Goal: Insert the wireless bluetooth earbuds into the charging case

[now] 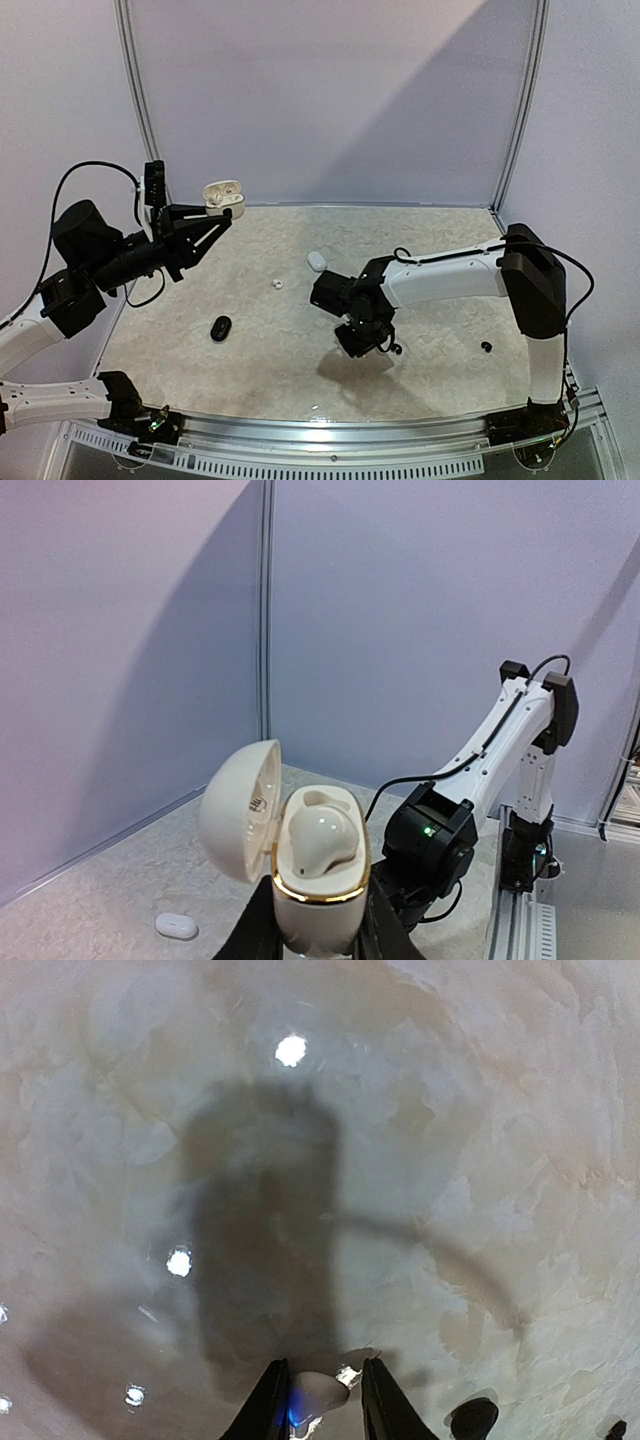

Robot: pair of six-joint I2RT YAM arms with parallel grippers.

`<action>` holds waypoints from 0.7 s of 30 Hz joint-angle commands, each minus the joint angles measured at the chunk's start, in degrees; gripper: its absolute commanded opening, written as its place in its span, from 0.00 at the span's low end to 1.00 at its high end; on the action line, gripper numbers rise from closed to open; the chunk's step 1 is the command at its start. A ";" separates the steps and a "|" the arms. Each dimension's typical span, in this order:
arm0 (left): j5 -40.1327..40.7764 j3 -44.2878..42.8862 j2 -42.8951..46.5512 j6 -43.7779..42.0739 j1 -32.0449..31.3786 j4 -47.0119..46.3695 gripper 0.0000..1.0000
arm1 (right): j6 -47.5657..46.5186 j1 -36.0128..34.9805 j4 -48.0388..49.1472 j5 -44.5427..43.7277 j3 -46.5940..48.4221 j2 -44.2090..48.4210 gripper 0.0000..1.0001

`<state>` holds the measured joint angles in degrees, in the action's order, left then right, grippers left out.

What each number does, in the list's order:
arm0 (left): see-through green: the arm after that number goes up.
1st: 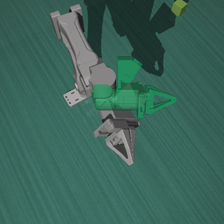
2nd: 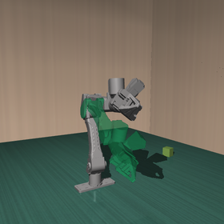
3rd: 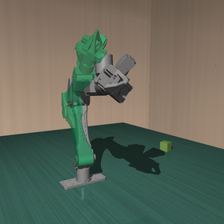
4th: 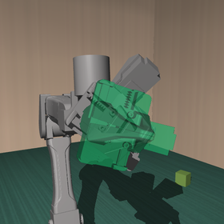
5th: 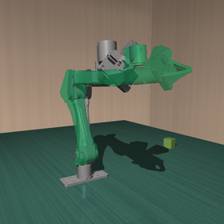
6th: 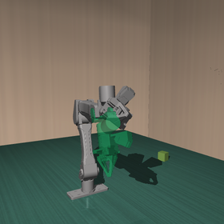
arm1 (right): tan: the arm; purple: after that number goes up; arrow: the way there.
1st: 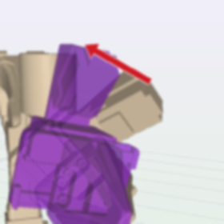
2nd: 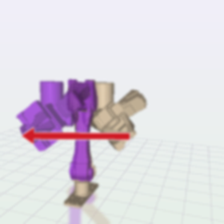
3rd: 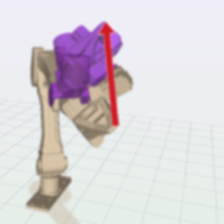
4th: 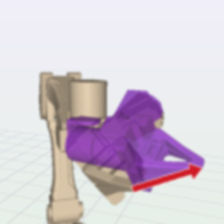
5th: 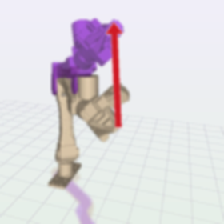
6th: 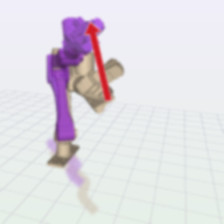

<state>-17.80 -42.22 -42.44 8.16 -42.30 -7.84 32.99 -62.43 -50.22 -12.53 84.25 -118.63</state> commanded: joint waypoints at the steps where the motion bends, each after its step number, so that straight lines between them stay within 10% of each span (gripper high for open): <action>1: -0.74 0.64 0.51 -0.17 0.64 -0.34 0.00 | 1.26 1.25 2.41 3.50 -1.50 0.59 0.24; 21: -0.73 0.73 0.86 -0.06 0.64 -0.34 0.00 | 0.16 1.44 4.74 5.17 -2.03 5.32 0.09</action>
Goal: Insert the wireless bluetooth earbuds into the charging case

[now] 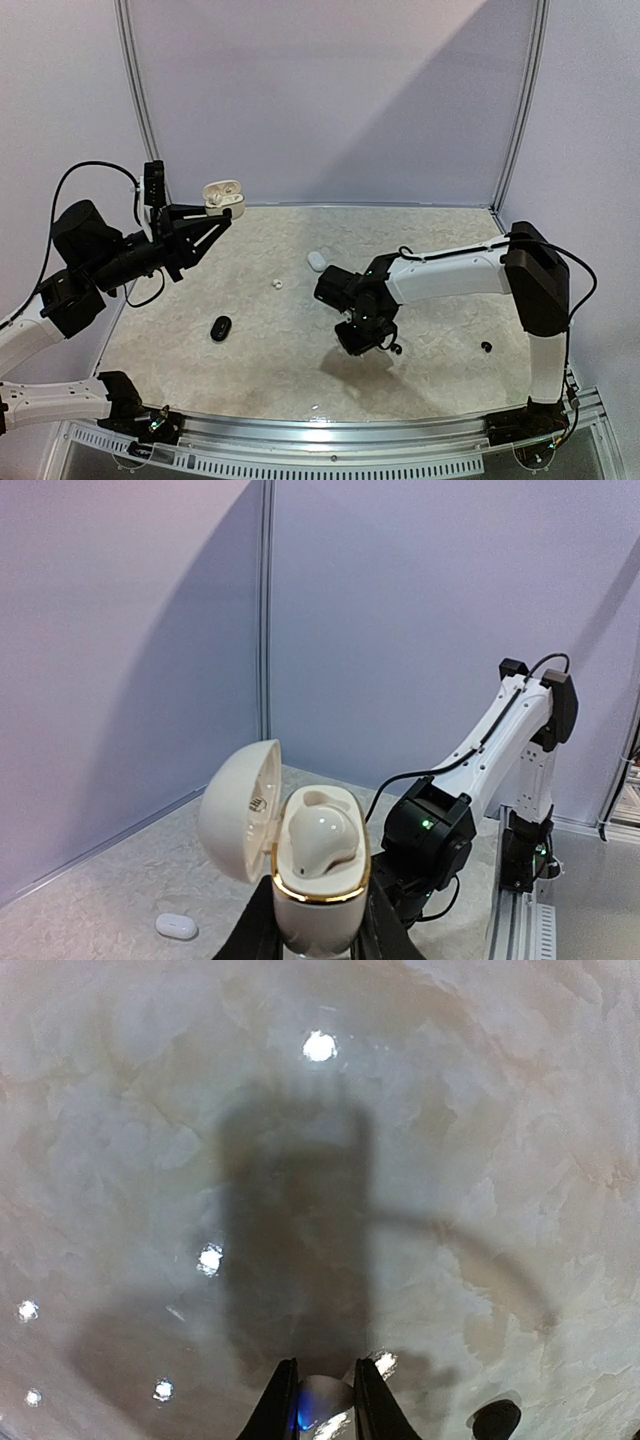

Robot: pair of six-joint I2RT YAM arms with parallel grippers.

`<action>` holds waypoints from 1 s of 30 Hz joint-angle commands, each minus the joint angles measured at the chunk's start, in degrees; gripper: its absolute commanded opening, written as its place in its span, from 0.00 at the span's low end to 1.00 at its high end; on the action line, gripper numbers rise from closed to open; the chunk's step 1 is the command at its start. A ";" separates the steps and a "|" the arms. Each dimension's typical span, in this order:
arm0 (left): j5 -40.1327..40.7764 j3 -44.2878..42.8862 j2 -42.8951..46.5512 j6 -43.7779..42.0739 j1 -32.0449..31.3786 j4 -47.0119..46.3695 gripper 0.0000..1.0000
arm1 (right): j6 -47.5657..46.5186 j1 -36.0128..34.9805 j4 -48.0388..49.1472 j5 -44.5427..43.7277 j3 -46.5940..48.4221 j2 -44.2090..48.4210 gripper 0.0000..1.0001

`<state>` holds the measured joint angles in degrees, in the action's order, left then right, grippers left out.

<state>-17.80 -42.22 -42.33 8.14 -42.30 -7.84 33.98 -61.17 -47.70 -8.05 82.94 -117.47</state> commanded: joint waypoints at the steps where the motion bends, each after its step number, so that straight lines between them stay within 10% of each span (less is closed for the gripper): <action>1: -0.82 0.69 0.75 0.02 0.64 -0.34 0.00 | -1.53 0.29 3.16 0.72 -0.63 5.16 0.09; 16: -23.39 -3.83 -1.54 1.14 0.65 -8.45 0.00 | -27.55 0.21 36.81 11.29 8.52 35.00 0.04; 30: -31.11 -7.60 -3.84 -4.62 0.56 -7.47 0.00 | -43.67 -8.66 44.87 38.72 24.25 26.09 0.00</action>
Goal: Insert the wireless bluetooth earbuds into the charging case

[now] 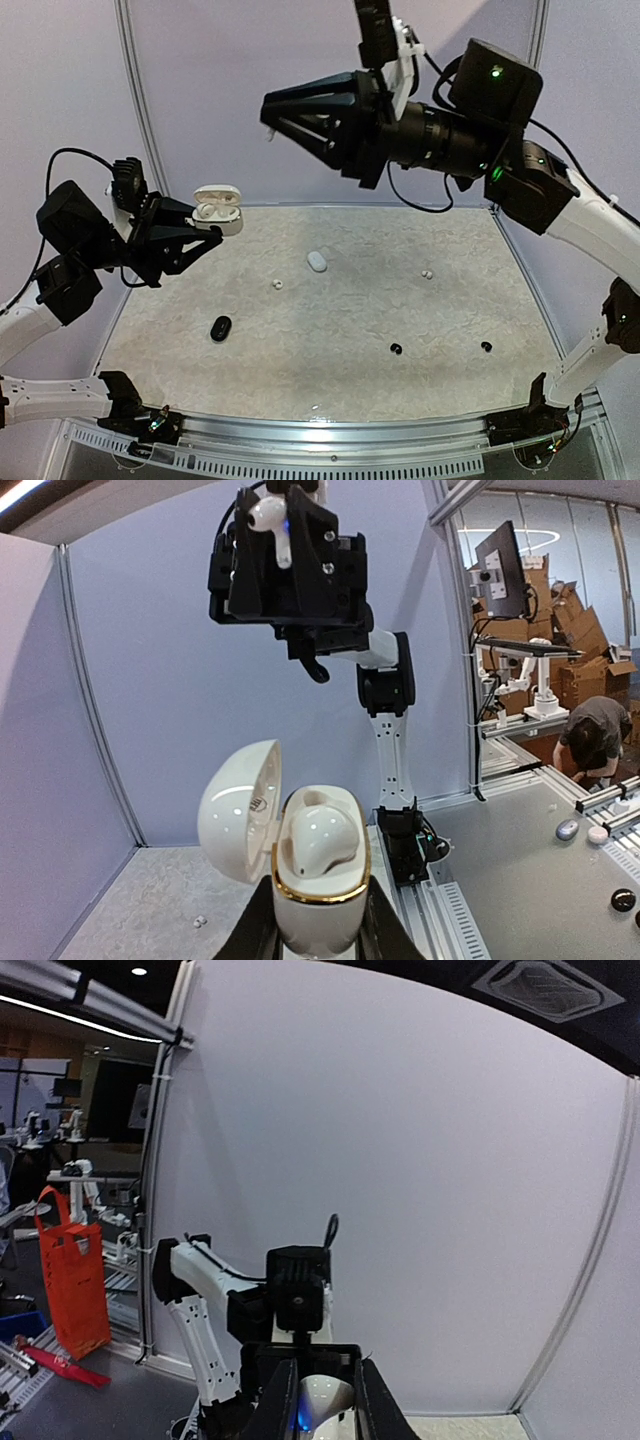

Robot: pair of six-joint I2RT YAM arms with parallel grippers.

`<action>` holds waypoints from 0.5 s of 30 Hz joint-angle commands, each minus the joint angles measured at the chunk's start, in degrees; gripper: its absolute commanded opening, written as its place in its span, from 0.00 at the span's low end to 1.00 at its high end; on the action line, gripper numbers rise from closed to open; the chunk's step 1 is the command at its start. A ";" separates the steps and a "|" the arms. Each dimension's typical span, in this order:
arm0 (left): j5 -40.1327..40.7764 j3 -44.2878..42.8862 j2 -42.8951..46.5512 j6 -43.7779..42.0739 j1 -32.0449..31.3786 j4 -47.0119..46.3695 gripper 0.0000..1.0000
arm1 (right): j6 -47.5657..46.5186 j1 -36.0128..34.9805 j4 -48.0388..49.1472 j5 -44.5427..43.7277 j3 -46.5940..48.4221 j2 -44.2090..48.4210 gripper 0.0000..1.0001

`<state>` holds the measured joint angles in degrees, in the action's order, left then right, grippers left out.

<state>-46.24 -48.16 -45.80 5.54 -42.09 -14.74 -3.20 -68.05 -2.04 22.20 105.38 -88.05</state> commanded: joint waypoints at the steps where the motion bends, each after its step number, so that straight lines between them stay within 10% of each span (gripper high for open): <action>1: -2.71 -1.75 -0.30 -2.06 0.34 -0.37 0.00 | -7.33 -2.20 -1.88 8.75 2.52 -3.91 0.00; 15: -0.13 -1.77 0.34 -8.84 -0.52 2.22 0.00 | -18.19 -4.52 -11.77 6.02 5.71 -8.01 0.01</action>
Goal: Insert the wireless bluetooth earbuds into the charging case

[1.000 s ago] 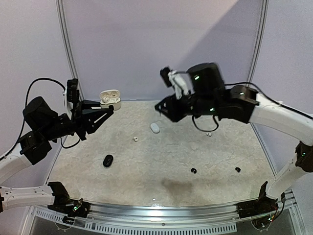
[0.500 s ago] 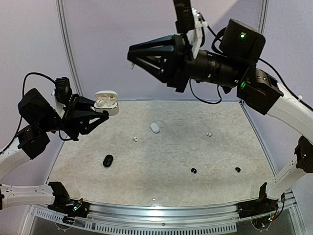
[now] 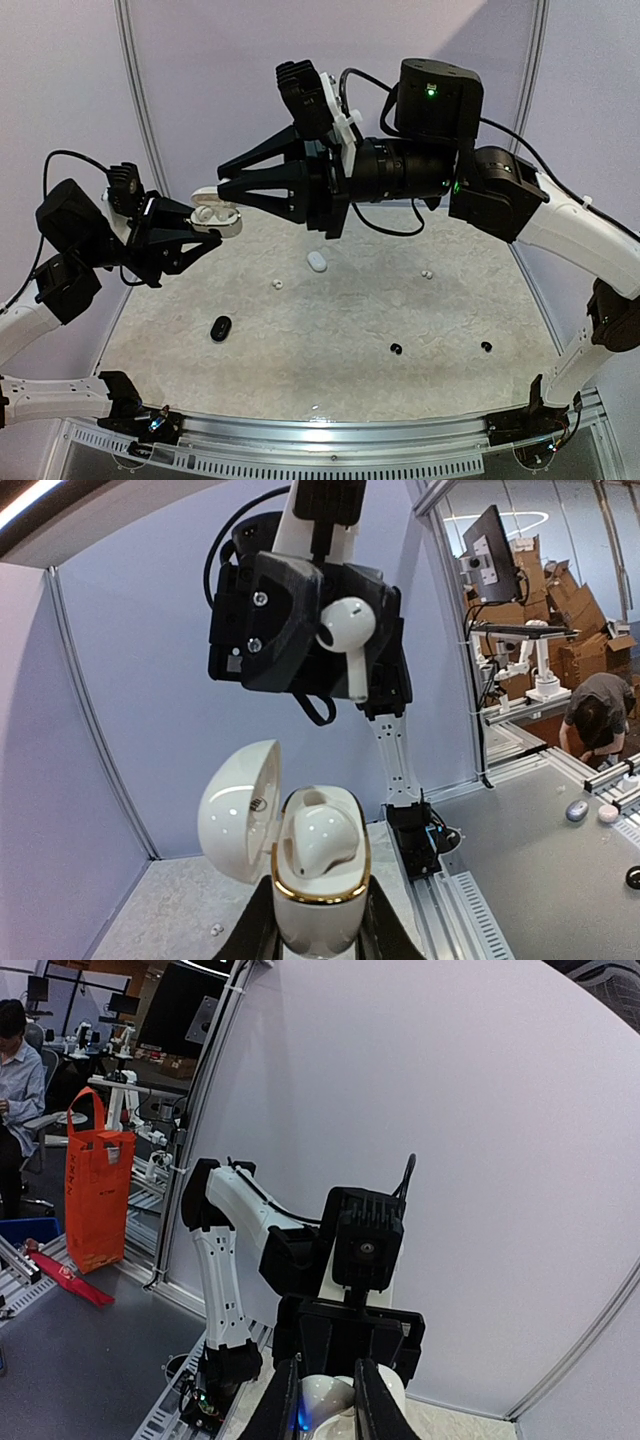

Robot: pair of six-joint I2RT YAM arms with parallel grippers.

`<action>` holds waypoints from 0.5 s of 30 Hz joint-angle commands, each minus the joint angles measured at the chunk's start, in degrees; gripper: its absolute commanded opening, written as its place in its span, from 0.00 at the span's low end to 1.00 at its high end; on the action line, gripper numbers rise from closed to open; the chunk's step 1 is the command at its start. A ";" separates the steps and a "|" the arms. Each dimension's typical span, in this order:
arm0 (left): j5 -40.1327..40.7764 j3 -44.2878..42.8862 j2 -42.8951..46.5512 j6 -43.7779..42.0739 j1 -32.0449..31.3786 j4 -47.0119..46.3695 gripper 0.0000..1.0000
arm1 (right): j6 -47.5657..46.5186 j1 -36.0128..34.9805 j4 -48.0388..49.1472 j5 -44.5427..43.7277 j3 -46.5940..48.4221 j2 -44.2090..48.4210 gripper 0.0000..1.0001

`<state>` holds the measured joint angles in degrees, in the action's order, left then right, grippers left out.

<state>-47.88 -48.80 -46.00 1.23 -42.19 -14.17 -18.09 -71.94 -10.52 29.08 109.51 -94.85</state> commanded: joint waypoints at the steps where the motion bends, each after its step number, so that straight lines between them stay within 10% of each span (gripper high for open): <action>1: 1.75 -1.08 0.56 -5.40 -0.47 2.02 0.00 | -3.89 -0.90 -3.77 -1.50 1.59 -1.35 0.01; 15: 1.75 -0.38 0.96 -7.66 -1.49 2.48 0.00 | -9.30 -1.18 -6.14 -6.31 1.63 -2.98 0.00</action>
<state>-46.59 -48.80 -45.80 -4.93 -42.92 -12.32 -25.32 -72.75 -14.52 25.34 110.21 -97.08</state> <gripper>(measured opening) 0.214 0.160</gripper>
